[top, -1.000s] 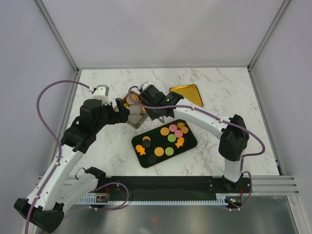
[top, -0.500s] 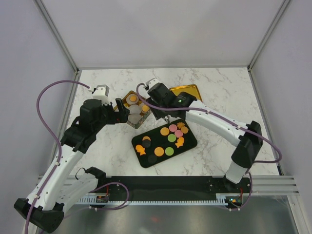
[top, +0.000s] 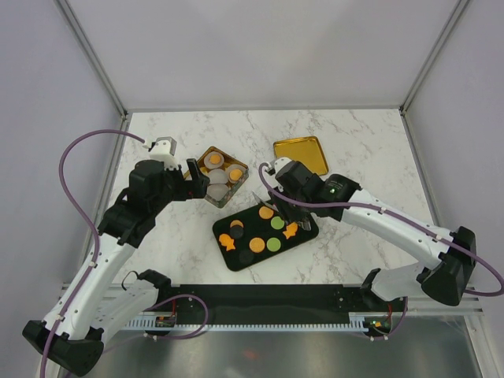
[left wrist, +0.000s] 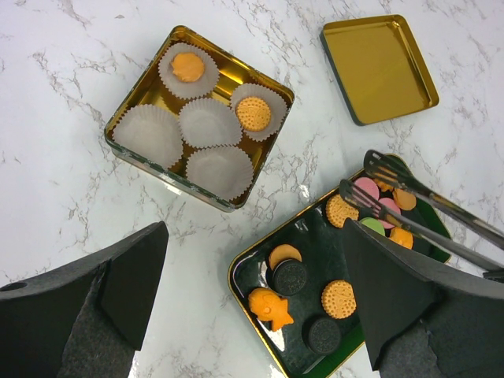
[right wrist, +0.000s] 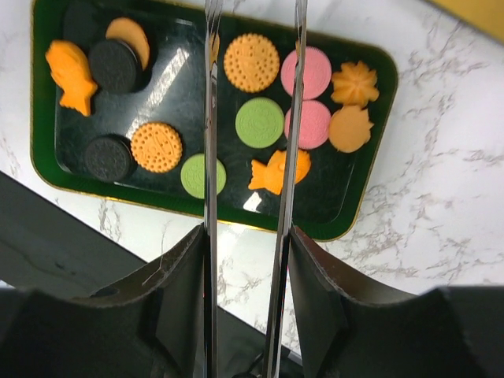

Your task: Pack the cookies

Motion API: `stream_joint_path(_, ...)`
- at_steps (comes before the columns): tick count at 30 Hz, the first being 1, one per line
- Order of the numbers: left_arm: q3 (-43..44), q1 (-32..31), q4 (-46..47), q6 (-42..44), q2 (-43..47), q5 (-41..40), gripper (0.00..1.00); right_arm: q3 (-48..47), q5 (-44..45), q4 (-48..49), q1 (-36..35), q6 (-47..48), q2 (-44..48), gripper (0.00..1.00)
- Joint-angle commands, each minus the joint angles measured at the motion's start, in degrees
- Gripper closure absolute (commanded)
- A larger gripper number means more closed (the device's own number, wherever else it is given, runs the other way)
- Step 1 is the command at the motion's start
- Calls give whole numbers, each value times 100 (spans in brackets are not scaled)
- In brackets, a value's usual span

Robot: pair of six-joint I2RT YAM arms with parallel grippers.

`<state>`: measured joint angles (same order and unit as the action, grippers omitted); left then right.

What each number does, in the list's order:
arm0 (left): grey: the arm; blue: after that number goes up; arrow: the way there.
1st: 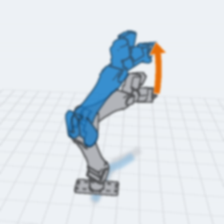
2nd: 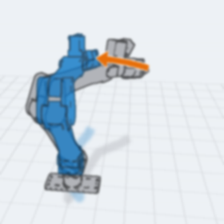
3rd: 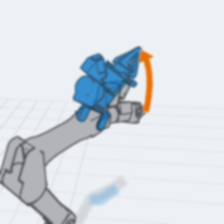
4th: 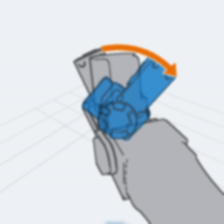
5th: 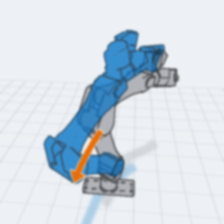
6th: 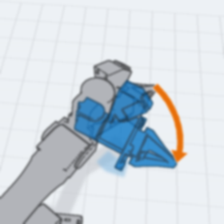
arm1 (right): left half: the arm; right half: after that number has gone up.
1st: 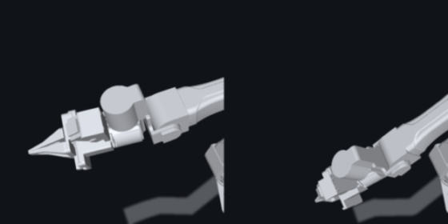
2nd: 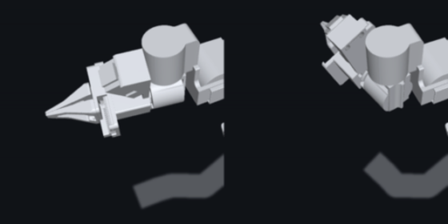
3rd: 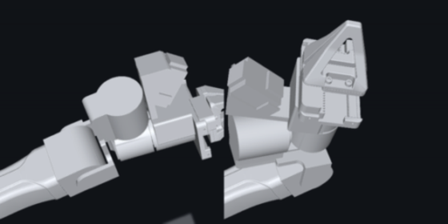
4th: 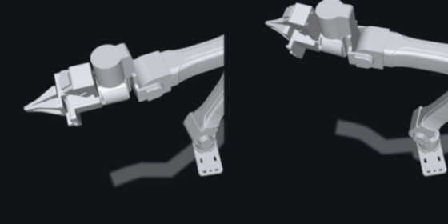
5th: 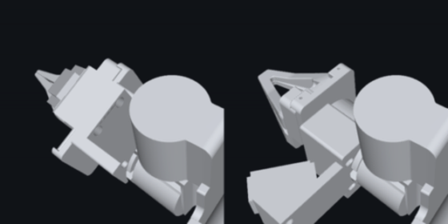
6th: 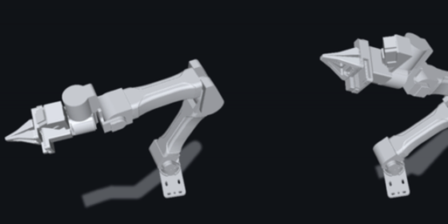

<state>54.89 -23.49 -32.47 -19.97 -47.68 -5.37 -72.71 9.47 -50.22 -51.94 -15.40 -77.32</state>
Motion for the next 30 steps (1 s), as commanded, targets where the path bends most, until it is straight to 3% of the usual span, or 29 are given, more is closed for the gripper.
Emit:
stream_joint_path(1, -14, 19, 232, -78, 40, 62, 0, 186, -315, 3, 0, -95, 24, 48)
stream_joint_path(30, -49, 19, 232, -51, 13, 44, 0, 653, -262, 328, -18, 2, -424, 47)
